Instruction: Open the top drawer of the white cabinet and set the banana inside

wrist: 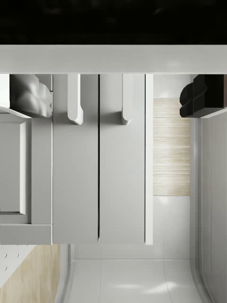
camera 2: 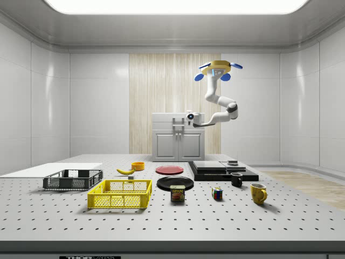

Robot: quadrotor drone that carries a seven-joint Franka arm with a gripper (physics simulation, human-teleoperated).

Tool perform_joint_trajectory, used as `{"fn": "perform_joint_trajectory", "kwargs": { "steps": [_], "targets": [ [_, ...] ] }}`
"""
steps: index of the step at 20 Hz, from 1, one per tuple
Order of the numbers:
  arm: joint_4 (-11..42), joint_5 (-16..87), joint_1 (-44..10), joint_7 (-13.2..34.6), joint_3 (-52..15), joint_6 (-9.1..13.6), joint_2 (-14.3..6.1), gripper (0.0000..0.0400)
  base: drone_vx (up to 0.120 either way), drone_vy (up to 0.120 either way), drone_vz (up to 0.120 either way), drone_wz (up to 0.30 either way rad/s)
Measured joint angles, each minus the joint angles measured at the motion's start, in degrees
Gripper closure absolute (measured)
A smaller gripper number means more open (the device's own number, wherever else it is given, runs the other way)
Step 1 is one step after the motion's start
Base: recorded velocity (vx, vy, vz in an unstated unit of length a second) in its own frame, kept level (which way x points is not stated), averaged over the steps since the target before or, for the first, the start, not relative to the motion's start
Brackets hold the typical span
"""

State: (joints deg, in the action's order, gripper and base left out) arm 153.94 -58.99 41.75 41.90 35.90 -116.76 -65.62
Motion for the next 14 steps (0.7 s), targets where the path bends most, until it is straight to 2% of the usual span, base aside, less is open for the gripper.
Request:
{"fn": "perform_joint_trajectory", "kwargs": {
  "steps": [9, 14],
  "targets": [
    [-5.8, -0.8, 5.2, -3.8, 4.1, 0.0, 7.6, 0.0, 0.0, 0.0, 0.0, 0.0],
    [-7.7, -3.1, 8.1, -5.8, 4.2, -1.6, 10.9, 0.0, 0.0, 0.0, 0.0, 0.0]
  ]
}}
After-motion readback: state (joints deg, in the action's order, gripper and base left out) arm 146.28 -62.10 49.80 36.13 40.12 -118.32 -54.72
